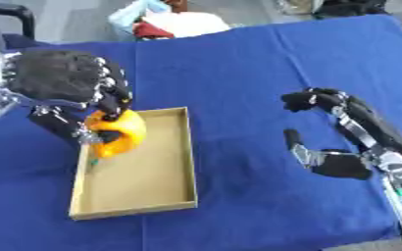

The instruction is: Pick up objects on the table and place them in the box.

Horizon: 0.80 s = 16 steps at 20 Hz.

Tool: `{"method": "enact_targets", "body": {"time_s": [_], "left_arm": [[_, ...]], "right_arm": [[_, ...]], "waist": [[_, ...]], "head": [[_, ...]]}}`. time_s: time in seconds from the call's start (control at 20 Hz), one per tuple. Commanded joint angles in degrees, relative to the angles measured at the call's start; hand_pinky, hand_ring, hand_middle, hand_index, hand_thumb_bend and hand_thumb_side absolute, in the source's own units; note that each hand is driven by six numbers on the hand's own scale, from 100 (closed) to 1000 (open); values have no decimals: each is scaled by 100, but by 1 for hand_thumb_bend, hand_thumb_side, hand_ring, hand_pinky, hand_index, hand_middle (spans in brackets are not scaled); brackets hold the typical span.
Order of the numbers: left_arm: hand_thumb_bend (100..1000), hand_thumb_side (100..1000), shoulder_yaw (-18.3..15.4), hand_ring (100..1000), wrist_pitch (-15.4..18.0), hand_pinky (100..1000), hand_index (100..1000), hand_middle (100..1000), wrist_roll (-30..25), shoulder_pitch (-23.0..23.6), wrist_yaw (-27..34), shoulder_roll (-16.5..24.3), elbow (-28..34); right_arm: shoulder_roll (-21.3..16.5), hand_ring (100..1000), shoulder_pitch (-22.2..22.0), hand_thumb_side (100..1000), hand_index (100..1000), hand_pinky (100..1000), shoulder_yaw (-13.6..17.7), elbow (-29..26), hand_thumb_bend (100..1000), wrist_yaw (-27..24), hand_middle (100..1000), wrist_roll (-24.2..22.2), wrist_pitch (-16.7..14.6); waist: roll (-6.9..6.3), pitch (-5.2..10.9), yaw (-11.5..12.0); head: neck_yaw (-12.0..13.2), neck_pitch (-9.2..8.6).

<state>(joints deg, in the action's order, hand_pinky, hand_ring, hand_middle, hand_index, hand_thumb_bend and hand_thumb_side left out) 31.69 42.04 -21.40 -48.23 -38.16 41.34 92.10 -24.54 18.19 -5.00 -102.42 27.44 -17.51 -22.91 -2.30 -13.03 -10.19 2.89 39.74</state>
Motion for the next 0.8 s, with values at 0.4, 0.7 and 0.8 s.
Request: {"method": "enact_targets", "body": {"time_s": [0.4, 0.7, 0.8], "left_arm": [[151, 306, -12, 615, 253, 637, 710, 598, -1499, -19, -44, 47, -184], [213, 631, -65, 631, 203, 652, 730, 620, -1833, -1, -108, 40, -193], [200, 663, -94, 635, 181, 656, 734, 625, -1832, 7, -128, 52, -175]], "right_arm": [[-105, 704, 60, 484, 836, 711, -19, -29, 100, -68, 669, -131, -40], [-104, 696, 49, 492, 830, 711, -22, -27, 100, -81, 666, -195, -32], [-103, 702, 47, 487, 829, 711, -16, -30, 100, -88, 668, -198, -32]], "waist": [[15, 71, 28], [12, 64, 24], [14, 66, 26]], "head": [[-38, -52], [-54, -56], [-57, -57]]}}
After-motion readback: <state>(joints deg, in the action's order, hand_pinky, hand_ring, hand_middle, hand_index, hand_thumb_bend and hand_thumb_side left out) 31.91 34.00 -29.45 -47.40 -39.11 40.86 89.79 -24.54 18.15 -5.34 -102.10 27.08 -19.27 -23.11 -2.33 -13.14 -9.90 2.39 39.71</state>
